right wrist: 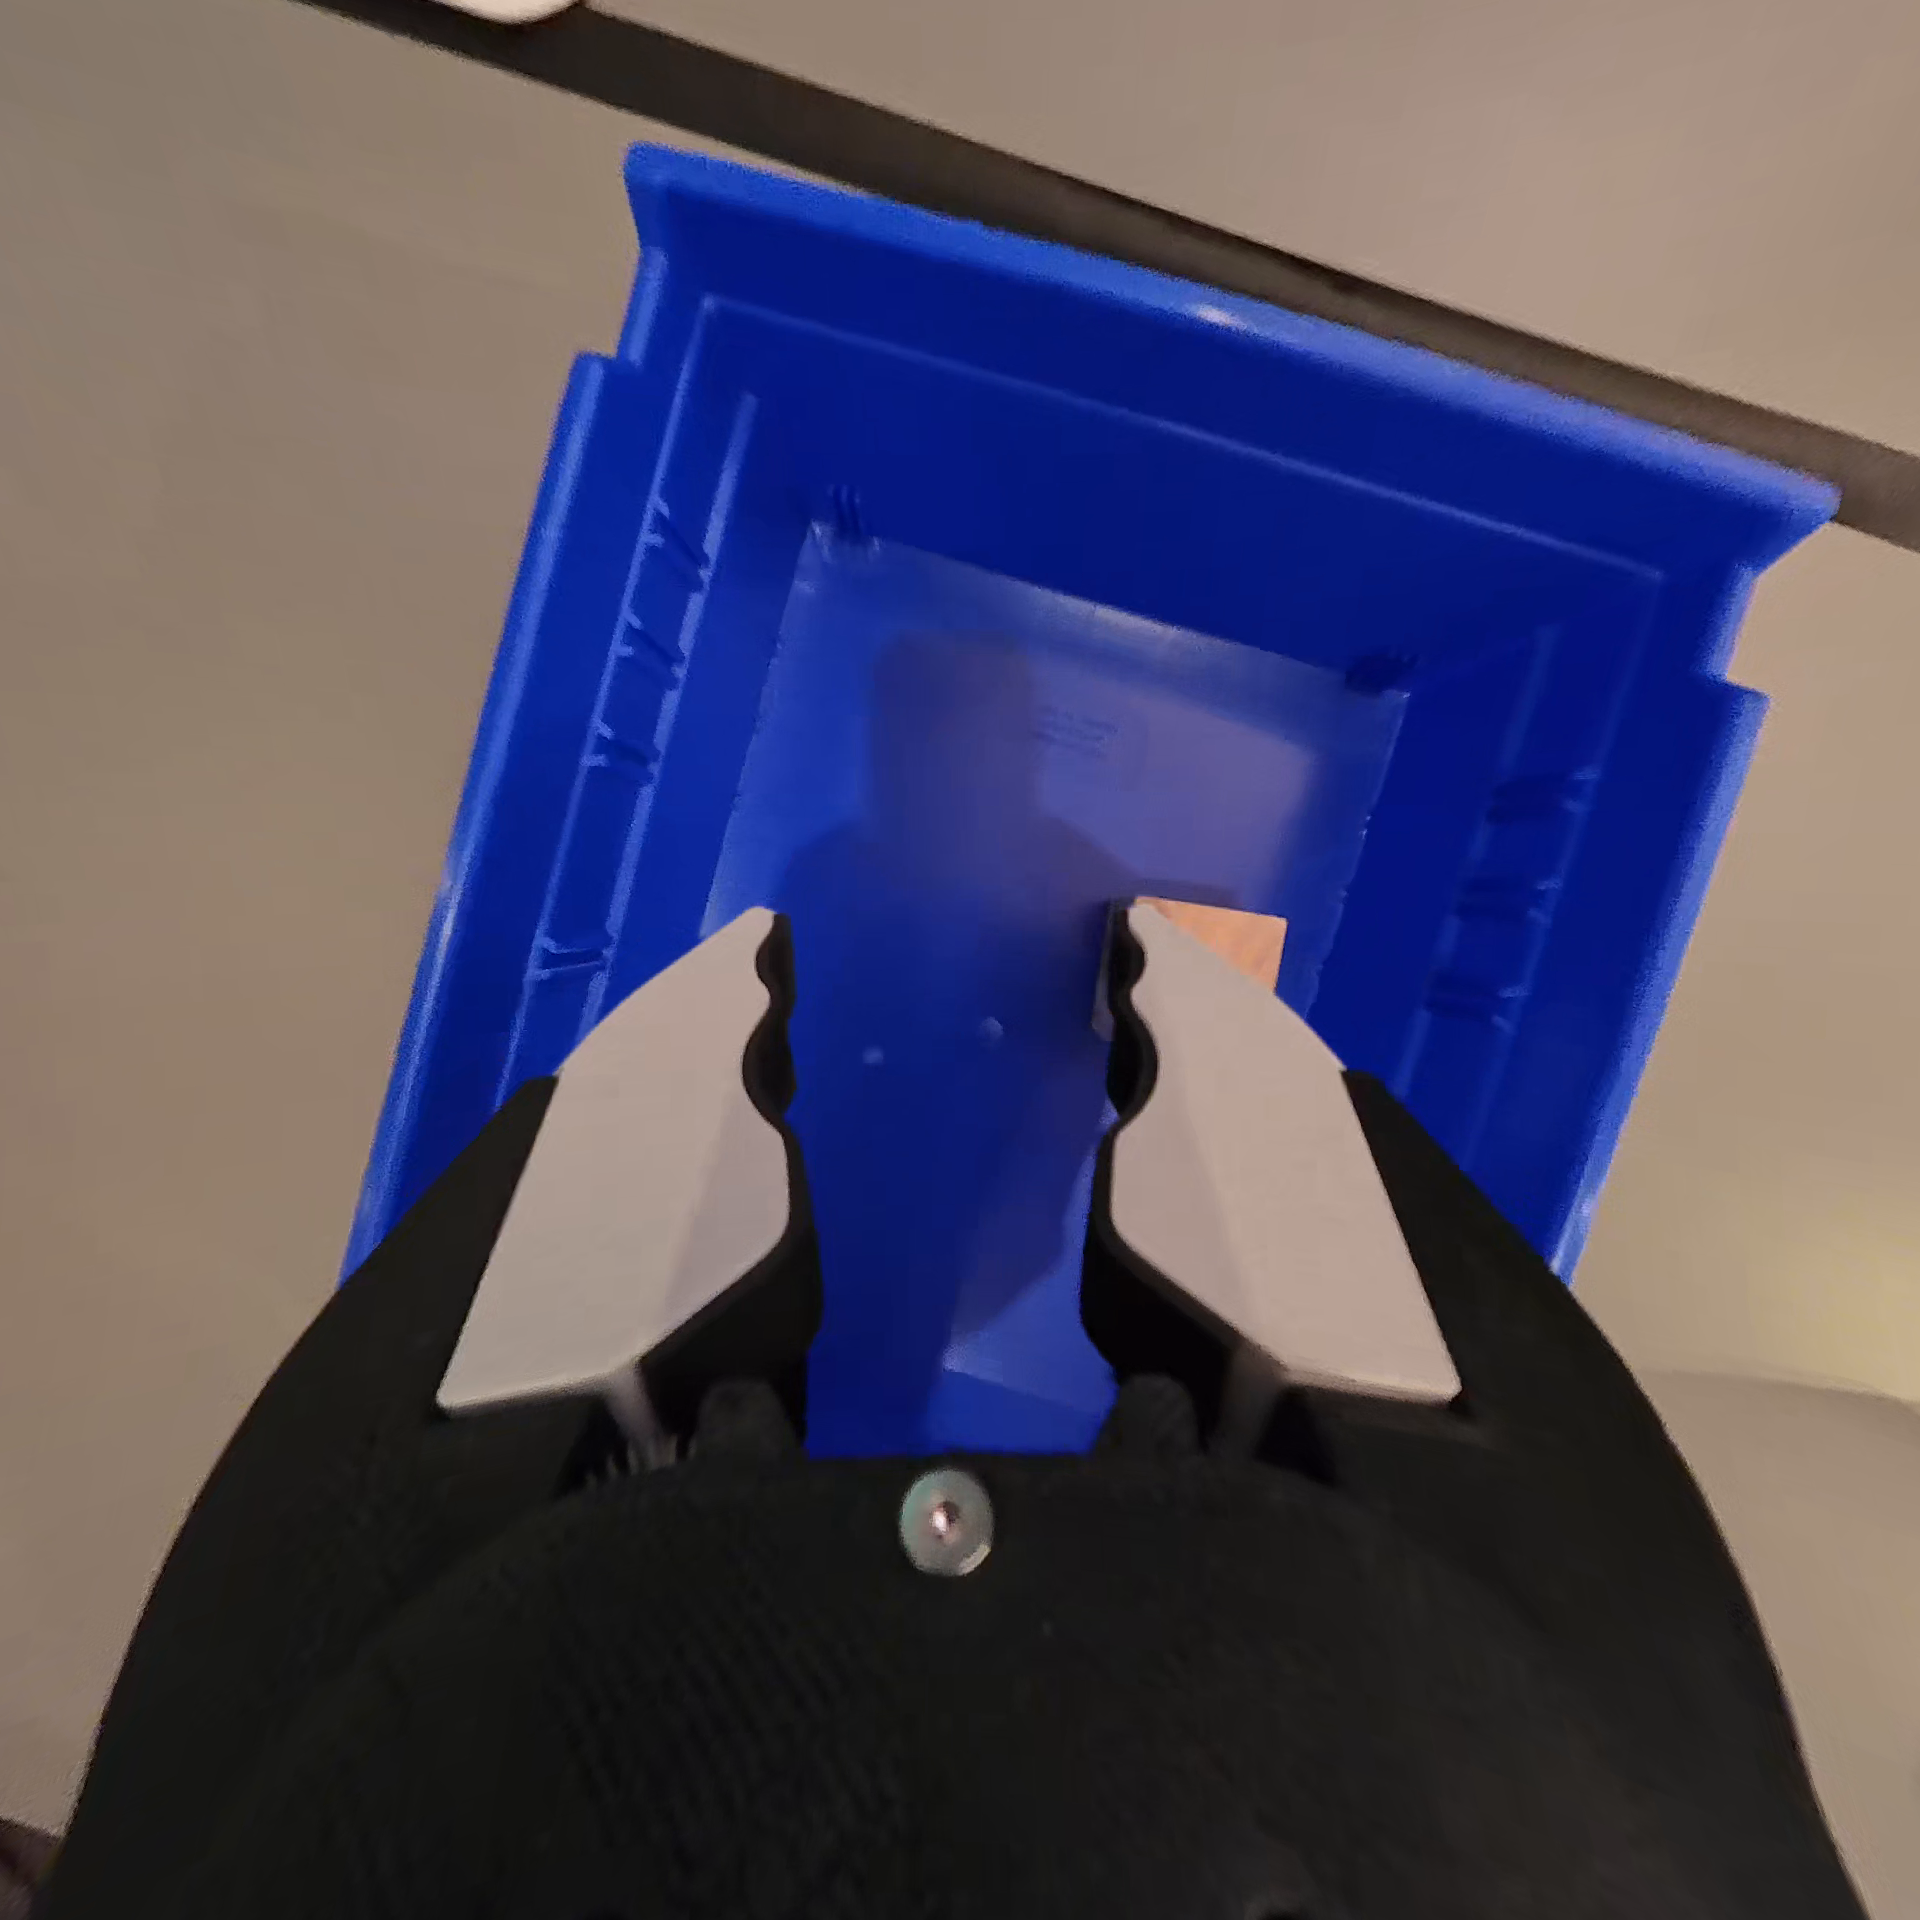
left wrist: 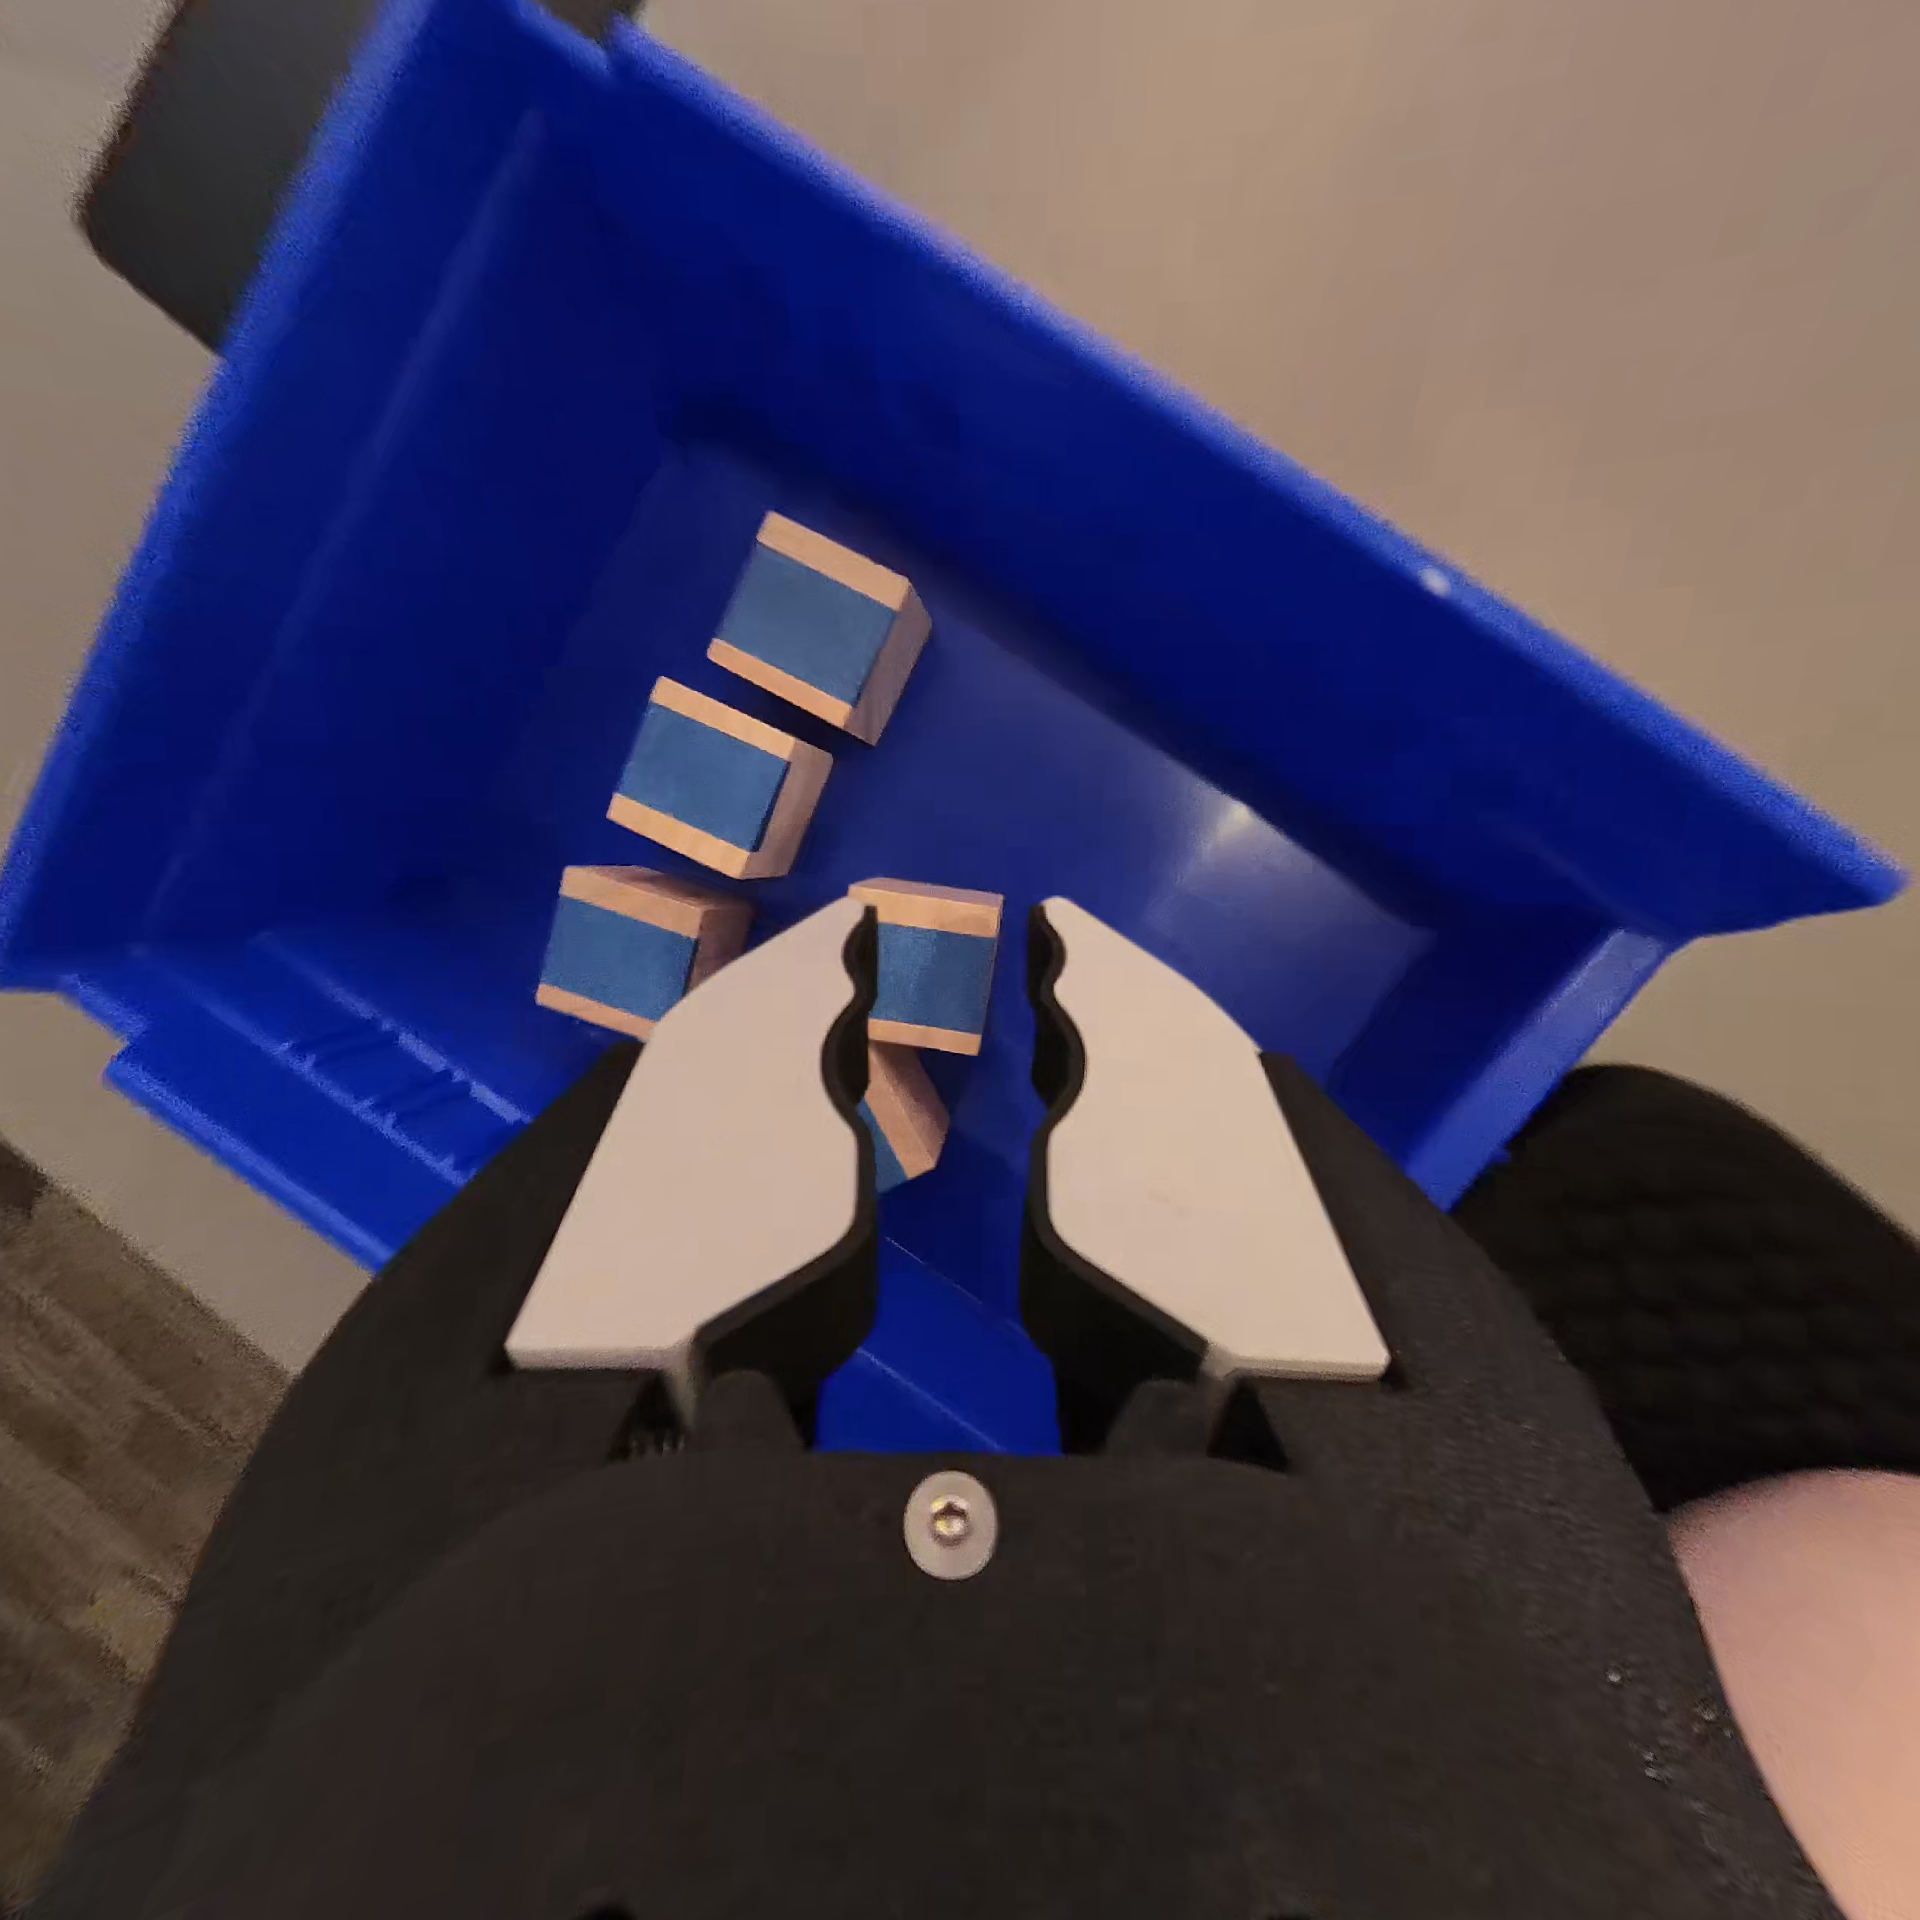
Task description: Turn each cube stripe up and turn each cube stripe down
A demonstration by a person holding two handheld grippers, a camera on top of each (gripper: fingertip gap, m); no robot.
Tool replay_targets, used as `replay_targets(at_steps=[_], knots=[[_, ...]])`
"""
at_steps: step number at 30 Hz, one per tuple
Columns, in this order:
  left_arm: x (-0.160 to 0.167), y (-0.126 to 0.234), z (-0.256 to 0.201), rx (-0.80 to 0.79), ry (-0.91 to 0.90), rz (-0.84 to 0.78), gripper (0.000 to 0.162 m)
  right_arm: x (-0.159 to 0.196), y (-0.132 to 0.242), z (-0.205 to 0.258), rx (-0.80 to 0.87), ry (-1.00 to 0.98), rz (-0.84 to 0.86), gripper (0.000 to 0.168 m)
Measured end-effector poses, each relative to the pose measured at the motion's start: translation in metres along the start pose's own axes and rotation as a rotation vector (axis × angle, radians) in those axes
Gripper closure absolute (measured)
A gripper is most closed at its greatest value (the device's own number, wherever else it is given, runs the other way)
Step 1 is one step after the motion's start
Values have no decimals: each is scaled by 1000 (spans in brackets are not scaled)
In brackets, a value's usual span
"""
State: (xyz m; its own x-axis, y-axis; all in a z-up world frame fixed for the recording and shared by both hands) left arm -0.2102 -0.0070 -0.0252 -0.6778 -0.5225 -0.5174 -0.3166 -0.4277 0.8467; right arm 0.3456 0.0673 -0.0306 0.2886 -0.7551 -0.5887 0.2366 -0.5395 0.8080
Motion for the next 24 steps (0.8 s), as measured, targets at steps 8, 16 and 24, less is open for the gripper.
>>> replay_targets(at_steps=[8, 16, 24], knots=[[26, -32, 9, 46, 64, 153, 119, 10, -14, -5, -9, -3, 67, 108], [32, -45, 12, 33, 45, 215, 115, 13, -18, -1, -21, 21, 98, 108], [36, -46, 12, 12, 19, 244, 109, 14, -20, 2, -34, 40, 114, 109]])
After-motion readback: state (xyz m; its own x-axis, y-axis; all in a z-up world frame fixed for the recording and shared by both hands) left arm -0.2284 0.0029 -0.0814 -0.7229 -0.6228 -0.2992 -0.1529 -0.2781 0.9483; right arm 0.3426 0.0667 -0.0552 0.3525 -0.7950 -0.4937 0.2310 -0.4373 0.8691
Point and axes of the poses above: each gripper's, where its closed fingertips meet, y back along the fingers, x out of its underside, z = x × y across the jaws, the point moved 4 cm from there along y, back along the fingers, and after that the axes turned 6 degrees about -z, right-handed, at the moved point
